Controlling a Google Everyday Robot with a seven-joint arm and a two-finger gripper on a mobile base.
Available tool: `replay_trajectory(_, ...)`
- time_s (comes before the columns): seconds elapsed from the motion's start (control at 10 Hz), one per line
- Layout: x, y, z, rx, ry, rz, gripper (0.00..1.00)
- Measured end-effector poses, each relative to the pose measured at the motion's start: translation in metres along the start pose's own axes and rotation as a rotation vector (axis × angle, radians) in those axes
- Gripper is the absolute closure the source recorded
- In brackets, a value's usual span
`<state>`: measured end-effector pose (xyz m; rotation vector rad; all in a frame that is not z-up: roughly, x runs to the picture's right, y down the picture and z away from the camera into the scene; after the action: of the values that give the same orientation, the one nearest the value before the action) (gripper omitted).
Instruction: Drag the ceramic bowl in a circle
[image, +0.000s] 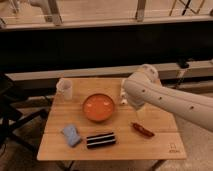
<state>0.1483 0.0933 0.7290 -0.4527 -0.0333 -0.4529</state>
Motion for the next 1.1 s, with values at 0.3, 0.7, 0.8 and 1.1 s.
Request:
replay_trajectory(0.3,-0.004,-0.004,0.007,0.012,0.001,-0.052,0.20)
replay_trajectory(0.7,-0.024,-0.016,0.012,0.035,-0.006,-0.122,0.20)
replay_trajectory(0.8,-0.022,-0.015,0.013,0.040,-0.007,-0.135,0.20)
replay_trajectory(1.1,-0.027,-0.020,0.016,0.055,-0.019,-0.180,0.20)
